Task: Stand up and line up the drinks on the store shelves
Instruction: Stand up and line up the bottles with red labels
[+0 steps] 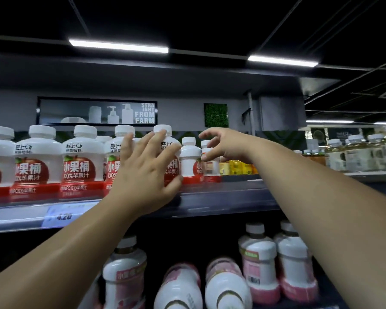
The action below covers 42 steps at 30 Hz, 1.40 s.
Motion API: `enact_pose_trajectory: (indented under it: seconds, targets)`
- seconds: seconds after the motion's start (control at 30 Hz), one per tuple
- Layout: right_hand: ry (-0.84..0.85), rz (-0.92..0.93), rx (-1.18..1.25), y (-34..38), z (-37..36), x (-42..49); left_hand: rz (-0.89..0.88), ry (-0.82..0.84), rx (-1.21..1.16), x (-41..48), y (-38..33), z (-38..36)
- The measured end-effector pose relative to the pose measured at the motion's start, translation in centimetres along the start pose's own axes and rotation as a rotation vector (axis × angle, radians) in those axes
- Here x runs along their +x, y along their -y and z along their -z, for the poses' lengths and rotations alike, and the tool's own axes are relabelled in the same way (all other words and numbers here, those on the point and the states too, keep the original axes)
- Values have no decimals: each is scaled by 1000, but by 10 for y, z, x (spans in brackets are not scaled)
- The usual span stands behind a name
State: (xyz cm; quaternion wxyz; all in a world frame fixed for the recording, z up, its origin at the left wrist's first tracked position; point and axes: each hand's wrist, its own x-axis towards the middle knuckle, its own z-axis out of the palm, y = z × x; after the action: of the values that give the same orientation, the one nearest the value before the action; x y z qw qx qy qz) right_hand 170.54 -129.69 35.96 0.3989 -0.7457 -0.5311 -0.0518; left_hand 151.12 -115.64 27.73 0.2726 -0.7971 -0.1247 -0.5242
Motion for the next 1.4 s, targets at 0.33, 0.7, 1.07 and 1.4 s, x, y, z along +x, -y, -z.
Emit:
enact_pose_trajectory:
  seconds: [0.33,0.7,1.07,1.4]
  targets:
    - [28,70,-179,22,-36,40,24,-14,-16,-1,-1,1]
    - [-60,172,-300,22,-10,9,34,-1,-25,-1,-1,2]
    - [-104,69,306,-4,-29,-27,32,-2,-13,-3,-1,3]
    - [-53,136,421,-23,-39,-29,19,-10,7,-3,0,2]
